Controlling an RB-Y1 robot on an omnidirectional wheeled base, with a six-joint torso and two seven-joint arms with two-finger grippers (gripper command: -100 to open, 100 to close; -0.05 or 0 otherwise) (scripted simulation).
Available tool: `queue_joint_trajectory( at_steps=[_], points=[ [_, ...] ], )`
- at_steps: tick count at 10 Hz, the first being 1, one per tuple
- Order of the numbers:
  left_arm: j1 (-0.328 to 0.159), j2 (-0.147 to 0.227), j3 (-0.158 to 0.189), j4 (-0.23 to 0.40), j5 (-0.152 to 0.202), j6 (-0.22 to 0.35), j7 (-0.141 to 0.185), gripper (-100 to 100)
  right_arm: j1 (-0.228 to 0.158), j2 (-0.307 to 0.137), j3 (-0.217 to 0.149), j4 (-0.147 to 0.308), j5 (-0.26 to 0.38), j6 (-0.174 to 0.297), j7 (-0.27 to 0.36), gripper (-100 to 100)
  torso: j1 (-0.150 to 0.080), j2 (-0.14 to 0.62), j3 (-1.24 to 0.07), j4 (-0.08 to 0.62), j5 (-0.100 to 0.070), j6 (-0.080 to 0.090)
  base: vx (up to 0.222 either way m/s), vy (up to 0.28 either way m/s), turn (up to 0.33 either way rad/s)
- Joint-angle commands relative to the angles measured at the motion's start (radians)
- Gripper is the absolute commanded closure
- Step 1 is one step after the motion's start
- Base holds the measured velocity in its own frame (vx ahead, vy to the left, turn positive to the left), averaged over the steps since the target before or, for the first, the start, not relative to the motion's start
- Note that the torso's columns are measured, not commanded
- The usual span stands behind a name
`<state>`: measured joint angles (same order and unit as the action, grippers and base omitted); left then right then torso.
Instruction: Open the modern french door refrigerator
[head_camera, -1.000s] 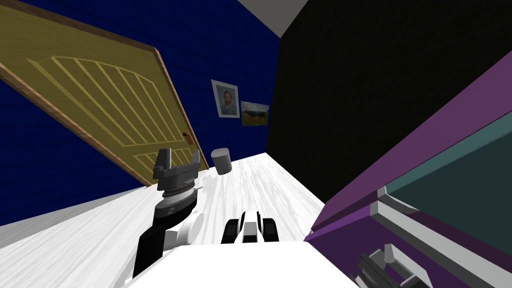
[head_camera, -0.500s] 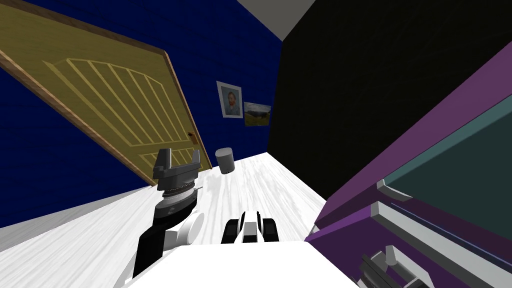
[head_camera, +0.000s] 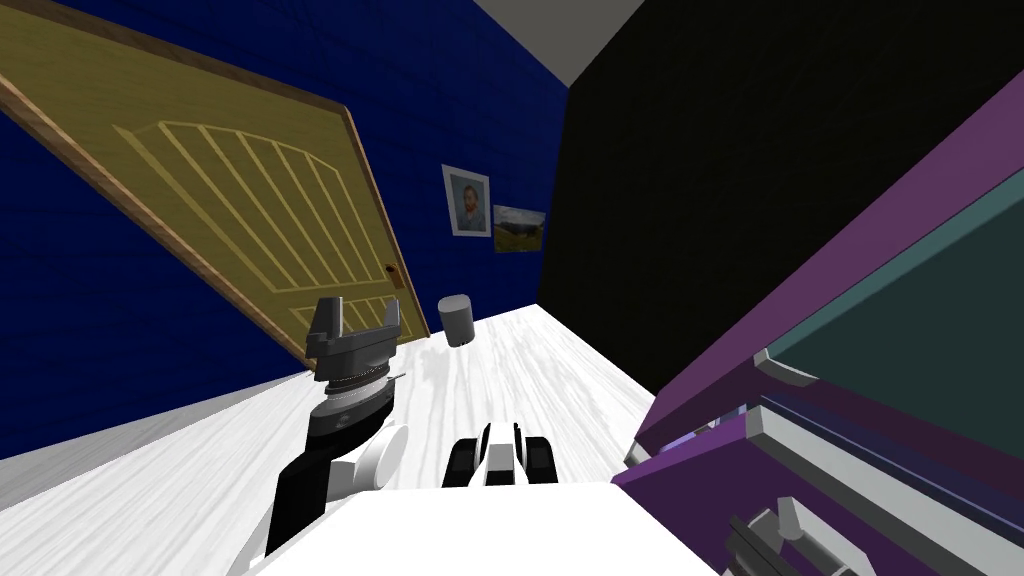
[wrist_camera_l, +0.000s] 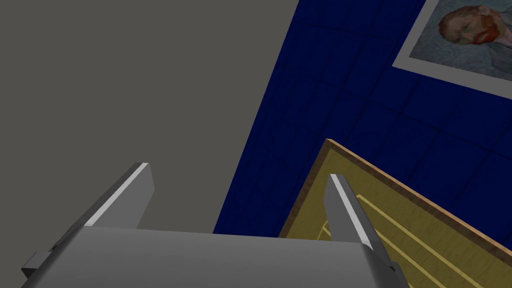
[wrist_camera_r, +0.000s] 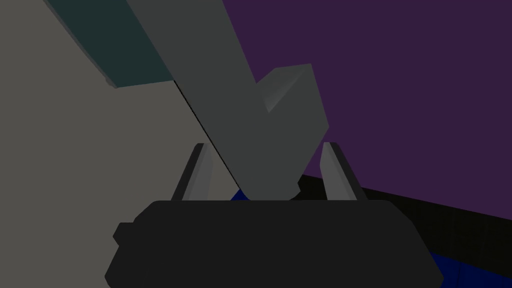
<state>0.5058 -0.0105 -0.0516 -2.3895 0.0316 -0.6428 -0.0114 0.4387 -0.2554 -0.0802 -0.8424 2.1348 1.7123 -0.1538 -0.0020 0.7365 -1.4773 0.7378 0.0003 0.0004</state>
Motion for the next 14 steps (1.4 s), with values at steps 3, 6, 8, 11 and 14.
queue_joint_trajectory(
  at_steps=[3,6,8,11,14],
  points=[
    [0.0,0.0,0.0,0.0,0.0,0.0,0.0,0,-0.012,-0.036,-0.014,0.087,-0.032,0.014,-0.08,100,0.003,0.002,0.003,0.001,-0.002,-0.001,-0.031,0.195,0.007],
    [0.0,0.0,0.0,0.0,0.0,0.0,0.0,0,0.008,-0.117,-0.04,0.042,-0.083,-0.069,-0.075,-100,-0.001,0.001,0.0,0.0,0.001,-0.001,-0.026,0.125,0.031],
    [0.0,0.0,0.0,0.0,0.0,0.0,0.0,0,0.016,-0.16,-0.054,0.025,-0.11,-0.11,-0.077,-100,0.004,0.002,0.0,0.0,0.003,0.0,-0.009,0.091,0.028],
    [0.0,0.0,0.0,0.0,0.0,0.0,0.0,0,0.024,-0.202,-0.067,0.008,-0.136,-0.151,-0.079,-100,0.012,0.003,-0.001,0.001,0.009,0.0,0.0,0.068,0.012],
    [0.0,0.0,0.0,0.0,0.0,0.0,0.0,0,0.026,-0.22,-0.068,0.01,-0.153,-0.184,-0.083,-100,0.021,0.004,-0.002,0.002,0.017,0.0,-0.01,0.082,0.016]
  ],
)
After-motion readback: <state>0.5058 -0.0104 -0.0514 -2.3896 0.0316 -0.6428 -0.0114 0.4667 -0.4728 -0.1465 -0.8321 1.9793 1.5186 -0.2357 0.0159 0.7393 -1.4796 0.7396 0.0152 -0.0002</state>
